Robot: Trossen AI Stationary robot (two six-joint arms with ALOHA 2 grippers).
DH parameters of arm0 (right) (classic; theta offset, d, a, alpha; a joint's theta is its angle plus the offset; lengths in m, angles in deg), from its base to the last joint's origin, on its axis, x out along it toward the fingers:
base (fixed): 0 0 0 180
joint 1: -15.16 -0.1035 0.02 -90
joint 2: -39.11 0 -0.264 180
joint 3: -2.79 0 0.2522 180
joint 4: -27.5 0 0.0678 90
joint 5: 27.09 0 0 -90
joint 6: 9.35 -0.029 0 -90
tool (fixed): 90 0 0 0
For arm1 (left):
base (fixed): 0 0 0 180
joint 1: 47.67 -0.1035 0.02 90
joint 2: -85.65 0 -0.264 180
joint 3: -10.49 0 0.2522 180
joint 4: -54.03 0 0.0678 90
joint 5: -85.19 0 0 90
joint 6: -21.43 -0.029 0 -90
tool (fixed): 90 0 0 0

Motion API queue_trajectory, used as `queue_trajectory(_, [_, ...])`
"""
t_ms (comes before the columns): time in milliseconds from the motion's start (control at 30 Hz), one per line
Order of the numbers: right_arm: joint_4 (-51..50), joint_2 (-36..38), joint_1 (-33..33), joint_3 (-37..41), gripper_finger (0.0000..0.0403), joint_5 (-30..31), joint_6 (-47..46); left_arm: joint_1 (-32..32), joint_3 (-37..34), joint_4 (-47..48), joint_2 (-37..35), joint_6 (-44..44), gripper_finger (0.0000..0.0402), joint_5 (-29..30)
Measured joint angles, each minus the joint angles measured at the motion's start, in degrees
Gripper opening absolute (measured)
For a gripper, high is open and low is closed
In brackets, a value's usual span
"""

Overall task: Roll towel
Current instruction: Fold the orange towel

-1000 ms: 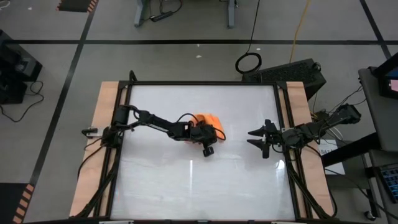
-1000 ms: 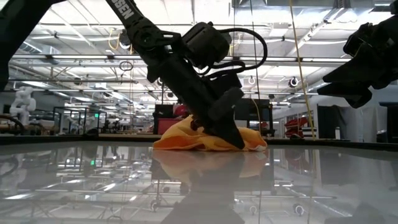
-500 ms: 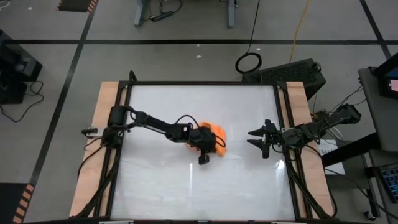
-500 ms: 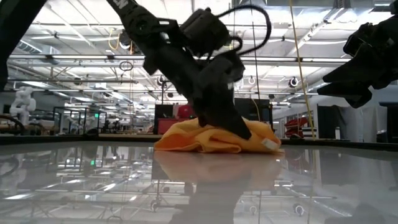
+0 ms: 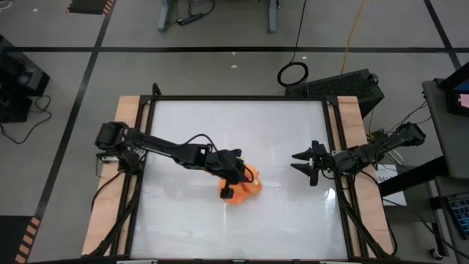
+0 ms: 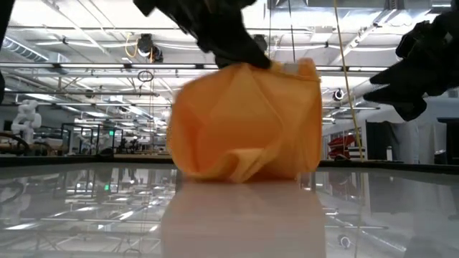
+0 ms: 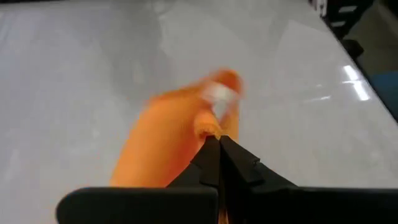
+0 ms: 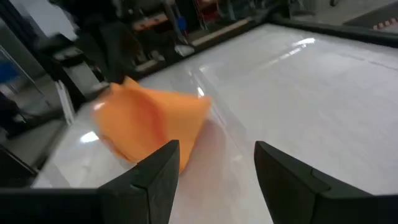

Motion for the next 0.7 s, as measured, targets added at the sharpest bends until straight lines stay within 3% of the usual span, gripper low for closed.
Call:
queue_trajectory(200, [8.01, -1.6, 0.0, -0.04, 0.0199, -0.06, 4.27, 0.37, -0.06, 2.9, -3.86, -1.11, 0.0001, 3.65])
queue_trajectory(367, [12.58, -6.11, -0.02, 0.0, 0.0199, -5.21, 6.27, 0.08, -0.07, 3.63, -3.92, -2.17, 0.0001, 4.37])
queue_trajectory(700, [35.13, -25.15, 0.0, -0.02, 0.0199, -7.59, 12.45, -0.4, -0.07, 3.27, -3.73, -2.48, 0.0003, 5.97])
